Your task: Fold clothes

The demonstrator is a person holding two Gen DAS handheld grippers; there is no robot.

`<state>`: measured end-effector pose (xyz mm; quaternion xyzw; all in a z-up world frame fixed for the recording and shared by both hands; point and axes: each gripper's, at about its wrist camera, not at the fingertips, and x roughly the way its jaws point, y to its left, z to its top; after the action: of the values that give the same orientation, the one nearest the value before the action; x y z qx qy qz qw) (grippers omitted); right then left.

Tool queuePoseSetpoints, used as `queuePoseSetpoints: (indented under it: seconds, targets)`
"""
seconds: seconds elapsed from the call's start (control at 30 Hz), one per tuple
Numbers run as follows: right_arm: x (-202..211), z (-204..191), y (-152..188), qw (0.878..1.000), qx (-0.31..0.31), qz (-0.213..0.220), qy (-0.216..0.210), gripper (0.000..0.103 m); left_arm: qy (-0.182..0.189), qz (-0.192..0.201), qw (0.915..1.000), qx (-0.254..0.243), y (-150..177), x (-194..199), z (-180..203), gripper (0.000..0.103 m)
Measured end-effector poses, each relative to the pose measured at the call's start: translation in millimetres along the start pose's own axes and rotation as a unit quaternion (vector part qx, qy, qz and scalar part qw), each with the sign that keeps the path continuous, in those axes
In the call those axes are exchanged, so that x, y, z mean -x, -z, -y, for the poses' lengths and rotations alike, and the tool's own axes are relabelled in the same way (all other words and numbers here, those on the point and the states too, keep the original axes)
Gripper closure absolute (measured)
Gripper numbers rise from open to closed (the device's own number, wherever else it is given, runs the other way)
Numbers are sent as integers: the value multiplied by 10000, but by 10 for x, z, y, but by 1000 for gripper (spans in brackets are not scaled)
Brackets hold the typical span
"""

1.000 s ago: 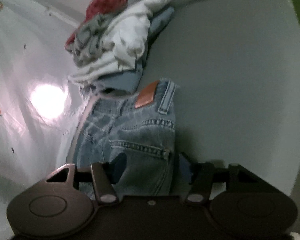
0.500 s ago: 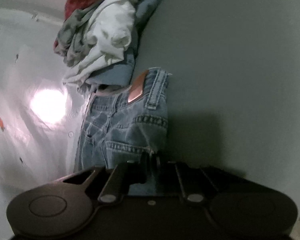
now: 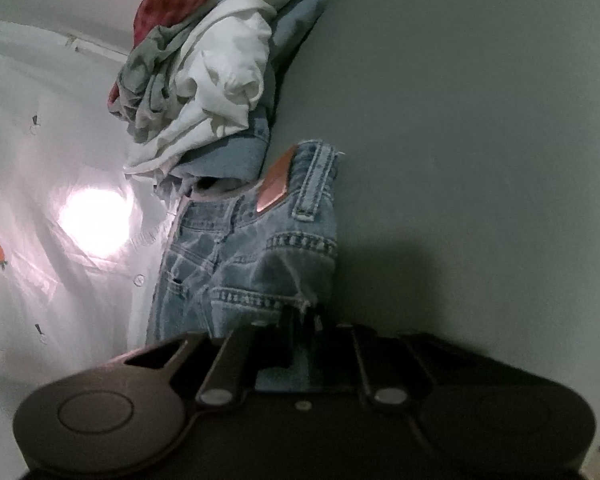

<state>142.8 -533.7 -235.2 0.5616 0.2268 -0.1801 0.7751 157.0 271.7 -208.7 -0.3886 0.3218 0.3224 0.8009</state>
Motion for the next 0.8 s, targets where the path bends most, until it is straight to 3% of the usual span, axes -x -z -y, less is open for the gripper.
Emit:
queuePoseSetpoints:
  seconds: [0.1, 0.2, 0.27, 0.3, 0.33, 0.37, 0.4, 0.57, 0.8]
  targets:
    - [-13, -33, -11, 10000, 66, -9, 5, 83, -337, 86, 9984, -442, -8, -127, 164, 14]
    - [-20, -46, -10, 10000, -17, 26, 49, 82, -672, 286, 9956, -589, -12, -192, 184, 31]
    - [-22, -55, -5, 10000, -28, 53, 68, 82, -873, 355, 9937, -611, -35, -192, 185, 54]
    - [-23, -60, -2, 10000, -27, 63, 72, 82, -874, 331, 9945, -476, -67, -178, 163, 59]
    - [-24, -65, 1, 9999, -26, 73, 76, 84, -841, 293, 9956, -299, -104, -163, 138, 73]
    - [-24, -67, 3, 9999, -29, 82, 73, 86, -808, 254, 9963, -122, -140, -148, 114, 94]
    - [-18, -52, 0, 9999, -69, 86, 15, 95, -695, 233, 9973, 96, -184, -125, 70, 100]
    - [107, -109, -45, 9988, -46, 168, -460, 97, -288, 556, 9971, 424, -306, 162, 88, 101]
    - [413, -788, -230, 9874, 346, 329, -1507, 98, 320, 1115, 9927, 333, -439, 745, 380, 102]
